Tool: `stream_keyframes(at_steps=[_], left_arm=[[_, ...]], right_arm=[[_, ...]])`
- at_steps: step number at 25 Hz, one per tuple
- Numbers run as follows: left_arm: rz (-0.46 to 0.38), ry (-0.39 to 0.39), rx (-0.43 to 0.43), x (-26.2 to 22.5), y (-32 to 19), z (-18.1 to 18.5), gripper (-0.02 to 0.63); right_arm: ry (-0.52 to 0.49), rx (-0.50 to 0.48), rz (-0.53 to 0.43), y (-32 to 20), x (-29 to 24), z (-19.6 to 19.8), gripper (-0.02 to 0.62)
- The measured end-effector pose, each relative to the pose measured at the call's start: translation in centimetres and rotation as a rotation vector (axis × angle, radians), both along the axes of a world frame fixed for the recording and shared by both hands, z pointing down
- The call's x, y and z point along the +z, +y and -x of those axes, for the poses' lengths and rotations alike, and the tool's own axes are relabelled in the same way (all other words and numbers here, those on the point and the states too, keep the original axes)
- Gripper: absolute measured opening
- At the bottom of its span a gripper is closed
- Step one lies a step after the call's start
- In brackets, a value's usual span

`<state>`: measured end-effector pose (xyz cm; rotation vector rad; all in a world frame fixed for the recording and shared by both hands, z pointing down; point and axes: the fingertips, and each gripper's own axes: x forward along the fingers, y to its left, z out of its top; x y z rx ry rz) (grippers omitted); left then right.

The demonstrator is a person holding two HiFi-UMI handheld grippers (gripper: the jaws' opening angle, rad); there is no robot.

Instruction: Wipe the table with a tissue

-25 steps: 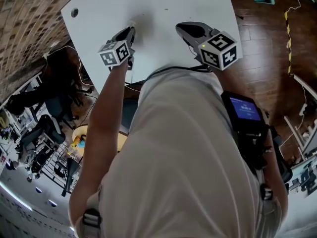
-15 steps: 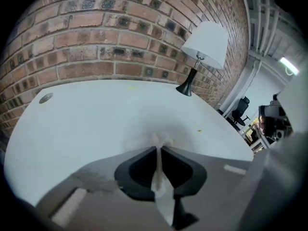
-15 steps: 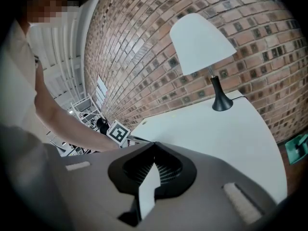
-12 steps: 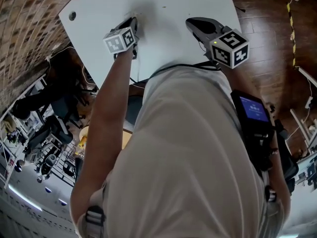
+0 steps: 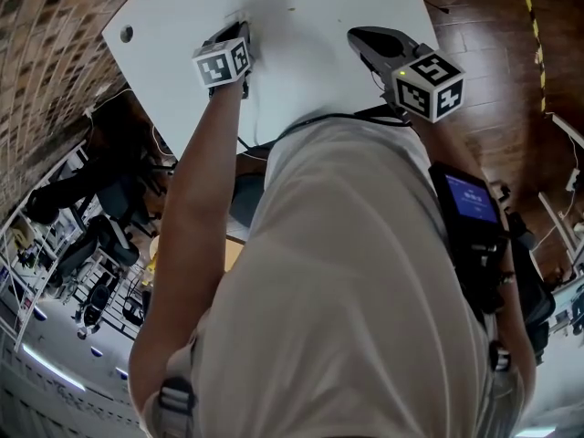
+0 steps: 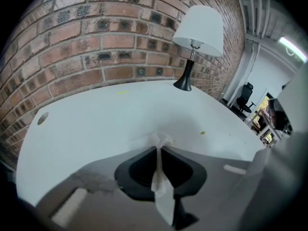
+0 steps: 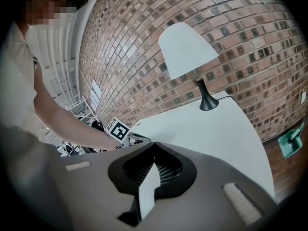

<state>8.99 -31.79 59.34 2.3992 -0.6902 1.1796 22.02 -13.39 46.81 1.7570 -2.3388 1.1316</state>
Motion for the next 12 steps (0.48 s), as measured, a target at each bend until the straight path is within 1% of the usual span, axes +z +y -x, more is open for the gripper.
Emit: stream_keyframes(at_steps=[3,6,7,9,12], left_arm=[[-0.004,-0.013,0.033,0.0,0.4,-0.8,0.035],[0.015,-0.004,0.094,1.1,1.7,-2.3,0.035],[0.017,-0.013,0.104,1.0,2.4,-2.8,0.035],[0.018,-0.024,0.084,0.6,3.6,-3.2,0.035],[0.046,0.015,0.040,1.1,5.3,-3.4,0.035]], right_arm=[[0.000,0.005,-0.001,0.6,0.1,-0.5,0.008],[-0.008,0.012,-0.006,1.0,0.2,-1.0,0.008],[-0.009,0.016,-0.007,1.0,0.2,-1.2,0.008],[-0.009,0.020,-0.012,1.0,0.1,-1.3,0.008],[-0.014,0.020,-0.029,0.8,-0.3,-1.4,0.008]])
